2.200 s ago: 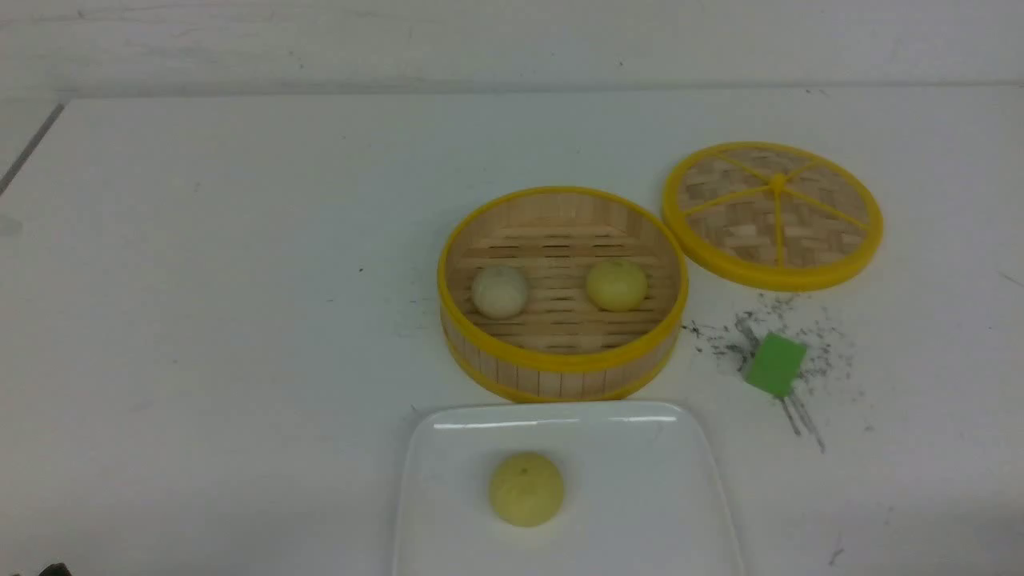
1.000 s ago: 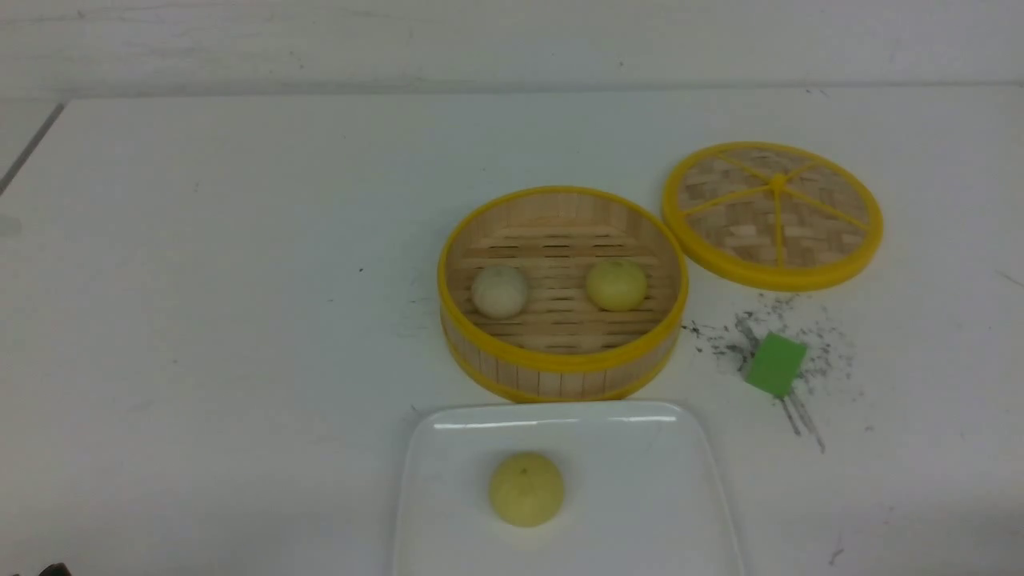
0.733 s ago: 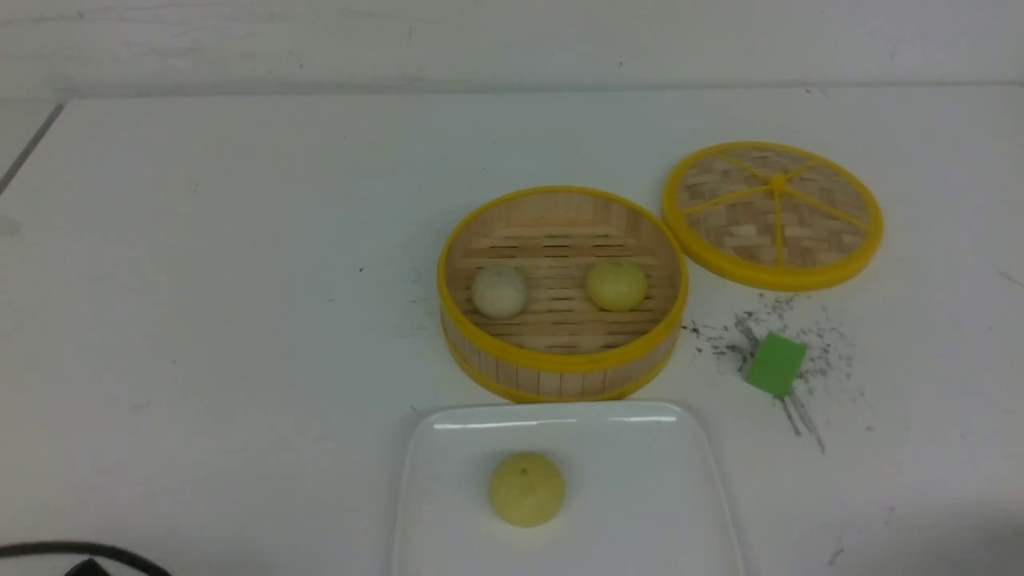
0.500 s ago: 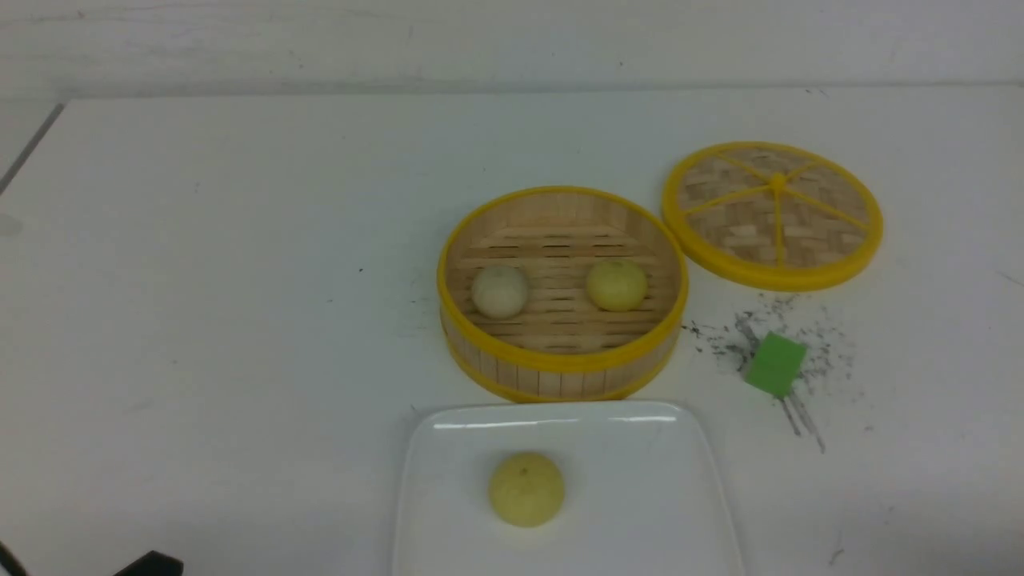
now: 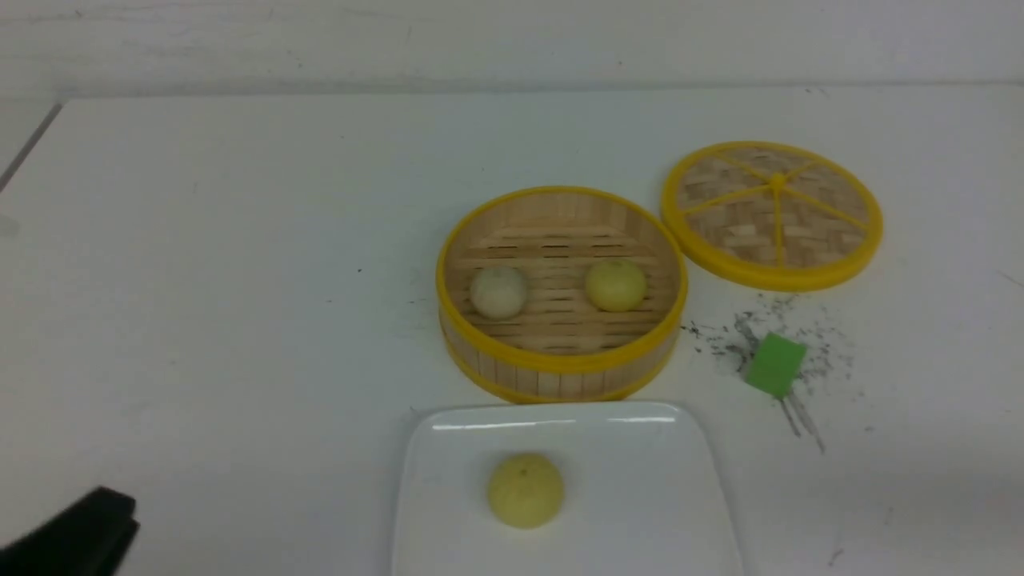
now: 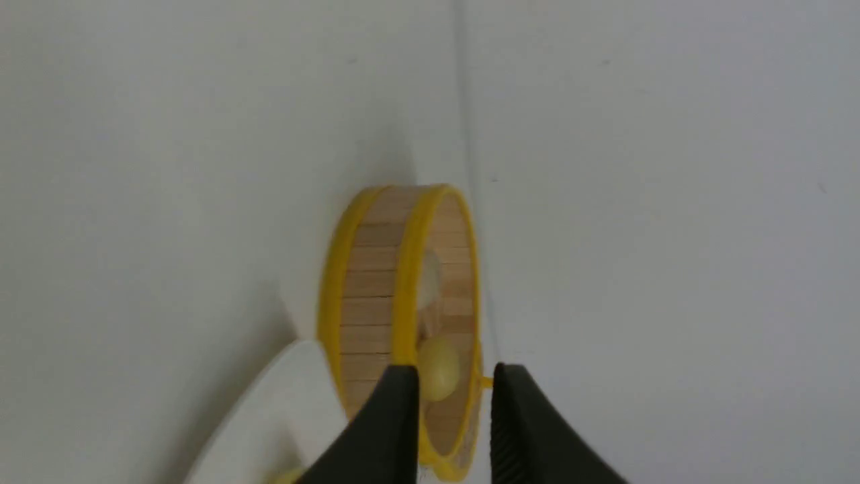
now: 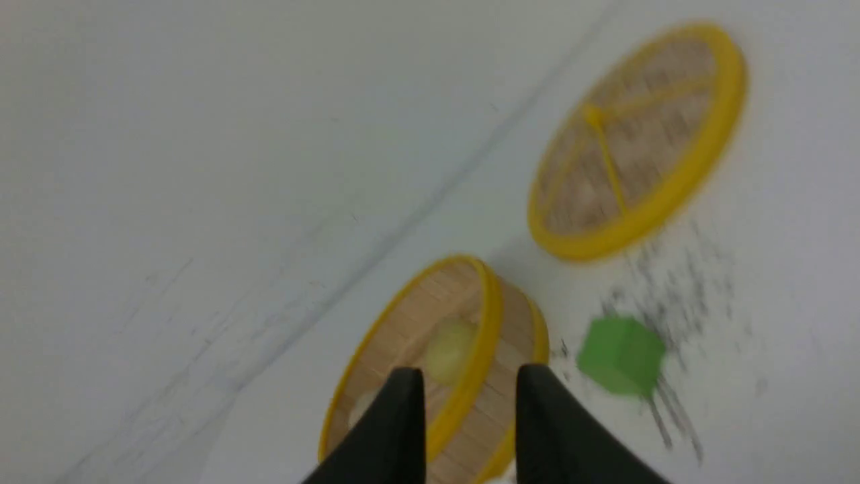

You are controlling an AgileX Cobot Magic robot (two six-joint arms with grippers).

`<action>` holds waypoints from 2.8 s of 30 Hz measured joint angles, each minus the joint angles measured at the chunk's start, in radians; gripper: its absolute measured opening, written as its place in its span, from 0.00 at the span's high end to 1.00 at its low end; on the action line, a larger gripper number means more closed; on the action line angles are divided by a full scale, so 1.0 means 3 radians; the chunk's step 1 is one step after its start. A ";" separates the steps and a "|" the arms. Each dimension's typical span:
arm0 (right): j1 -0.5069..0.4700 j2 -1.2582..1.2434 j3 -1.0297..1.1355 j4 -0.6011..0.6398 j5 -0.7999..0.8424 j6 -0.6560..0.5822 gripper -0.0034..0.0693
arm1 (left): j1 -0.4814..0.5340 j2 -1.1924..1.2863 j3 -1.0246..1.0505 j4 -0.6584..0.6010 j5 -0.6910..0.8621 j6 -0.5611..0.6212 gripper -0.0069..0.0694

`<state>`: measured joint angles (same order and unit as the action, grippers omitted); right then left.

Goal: Put the steamed buns into the plate on the white tablecloth.
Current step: 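Reach toward a bun in the bamboo steamer with the right gripper, then move the steamed bun from the bamboo steamer onto the white plate with the right gripper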

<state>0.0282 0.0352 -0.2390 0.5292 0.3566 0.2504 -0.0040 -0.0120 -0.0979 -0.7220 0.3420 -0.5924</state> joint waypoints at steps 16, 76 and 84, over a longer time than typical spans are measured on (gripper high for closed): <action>0.0024 0.3422 -0.1898 0.0015 0.2033 -0.1451 0.96 | 0.0000 0.2835 -0.1700 0.0743 0.2104 0.1775 0.91; 0.2377 0.4505 -0.2671 -0.0808 0.1368 -0.0691 0.90 | 0.0000 0.3538 -0.1782 0.0778 0.1614 0.2044 0.80; 0.2488 0.5000 -0.2070 -0.0805 0.0467 -0.0538 0.70 | 0.0000 0.3538 -0.1782 0.0778 0.1603 0.2034 0.78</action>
<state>0.7747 1.5351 -0.8601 0.2876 0.4966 0.0888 -0.0040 1.0492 -0.6324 -0.4887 0.8231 0.0178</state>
